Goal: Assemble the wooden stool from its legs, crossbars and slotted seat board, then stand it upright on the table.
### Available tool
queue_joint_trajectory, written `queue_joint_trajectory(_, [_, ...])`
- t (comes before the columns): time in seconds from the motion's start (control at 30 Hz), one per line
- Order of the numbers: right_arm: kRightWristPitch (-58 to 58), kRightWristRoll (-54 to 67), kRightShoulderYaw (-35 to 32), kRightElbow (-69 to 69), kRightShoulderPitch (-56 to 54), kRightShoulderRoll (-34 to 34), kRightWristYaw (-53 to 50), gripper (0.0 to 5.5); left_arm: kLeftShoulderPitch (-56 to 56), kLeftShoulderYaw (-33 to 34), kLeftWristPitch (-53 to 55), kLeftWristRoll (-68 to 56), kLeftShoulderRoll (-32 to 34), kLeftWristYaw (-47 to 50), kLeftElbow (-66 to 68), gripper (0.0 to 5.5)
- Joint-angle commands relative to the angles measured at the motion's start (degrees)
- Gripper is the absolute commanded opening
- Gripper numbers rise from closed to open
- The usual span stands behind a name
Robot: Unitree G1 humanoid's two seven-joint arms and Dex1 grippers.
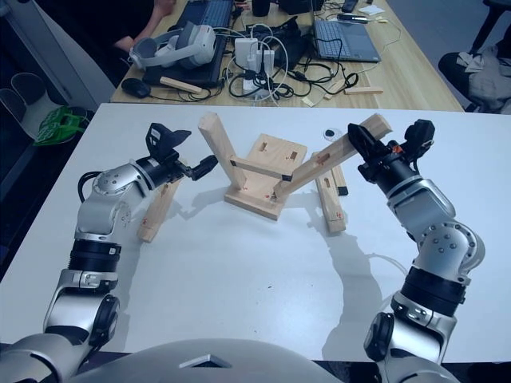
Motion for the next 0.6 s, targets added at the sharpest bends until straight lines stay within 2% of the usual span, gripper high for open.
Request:
queue_joint_trajectory(0.03, [0.26,-0.61,0.37,0.2,0.34,-0.15,-1.14,1.01,1.56,-1.54,3.09,-1.05,0.37,-0.96,-3.51,5.4])
queue_joint_trajectory(0.4, [-4.37,-8.87,2.51,2.58,1.42,-3.59,2.47,1.01,4.4,-2.45,9.82,-5.57,0.47,-2.18,-11.62,5.4])
queue_joint_trajectory(0.6, [-4.99,-12.49,5.29,3.01,2.74,-5.57,4.92,1.01,3.38,-0.5,9.32,-4.2,0.12,2.4,-8.86,5.4])
